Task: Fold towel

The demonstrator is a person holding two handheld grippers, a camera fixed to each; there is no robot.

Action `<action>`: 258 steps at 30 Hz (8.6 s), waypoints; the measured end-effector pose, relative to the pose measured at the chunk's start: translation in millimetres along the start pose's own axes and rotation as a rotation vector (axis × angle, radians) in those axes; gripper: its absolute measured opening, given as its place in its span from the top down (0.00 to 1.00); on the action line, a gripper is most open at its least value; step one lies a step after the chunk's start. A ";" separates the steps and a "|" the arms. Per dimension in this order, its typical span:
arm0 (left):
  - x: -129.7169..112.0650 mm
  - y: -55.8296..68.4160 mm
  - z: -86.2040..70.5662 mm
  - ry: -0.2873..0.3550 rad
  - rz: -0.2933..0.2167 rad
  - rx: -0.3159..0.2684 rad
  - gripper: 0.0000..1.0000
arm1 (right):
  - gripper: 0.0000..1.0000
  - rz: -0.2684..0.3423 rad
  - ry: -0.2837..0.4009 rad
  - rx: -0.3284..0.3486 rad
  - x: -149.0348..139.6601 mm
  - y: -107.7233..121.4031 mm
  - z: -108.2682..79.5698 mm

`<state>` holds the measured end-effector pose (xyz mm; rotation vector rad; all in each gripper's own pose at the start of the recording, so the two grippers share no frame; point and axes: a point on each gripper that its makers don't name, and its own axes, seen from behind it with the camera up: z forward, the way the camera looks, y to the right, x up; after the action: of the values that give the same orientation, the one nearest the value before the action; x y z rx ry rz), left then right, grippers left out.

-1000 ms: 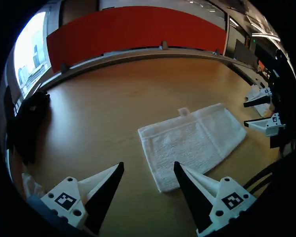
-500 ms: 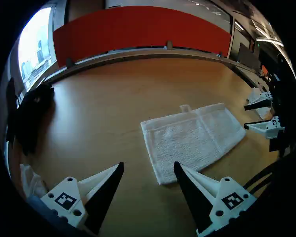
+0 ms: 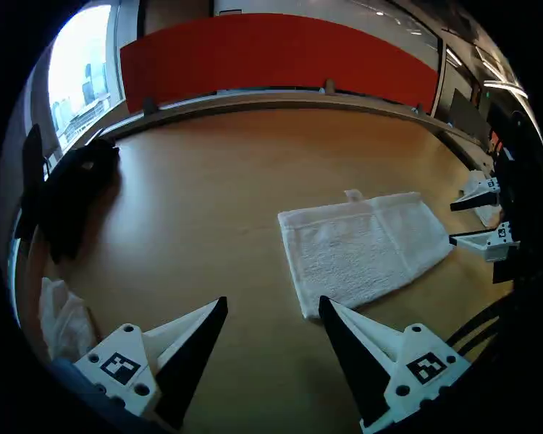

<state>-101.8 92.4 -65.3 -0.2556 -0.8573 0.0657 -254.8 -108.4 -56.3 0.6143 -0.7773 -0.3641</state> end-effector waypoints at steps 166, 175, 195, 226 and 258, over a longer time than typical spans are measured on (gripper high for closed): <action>-39.1 -64.9 -68.2 0.022 -0.141 0.131 0.06 | 0.96 -0.411 -0.019 0.331 81.8 -106.4 -2.0; -40.3 -65.1 -68.1 0.020 -0.141 0.132 0.06 | 0.96 -0.413 -0.024 0.344 78.5 -111.3 -0.7; -43.2 -70.2 -70.1 0.017 -0.149 0.141 0.06 | 0.96 -0.404 -0.035 0.341 76.7 -109.3 6.0; -41.4 -67.8 -69.1 0.019 -0.148 0.140 0.06 | 0.32 -0.305 -0.062 0.281 52.3 -88.9 2.5; -38.0 -56.7 -66.3 0.019 -0.132 0.125 0.06 | 0.31 -0.186 -0.156 0.226 -20.3 -76.8 -5.3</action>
<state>-79.2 18.4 -120.8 -0.0820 -0.8462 -0.0060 -270.7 -154.9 -119.0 0.8816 -0.9214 -0.5033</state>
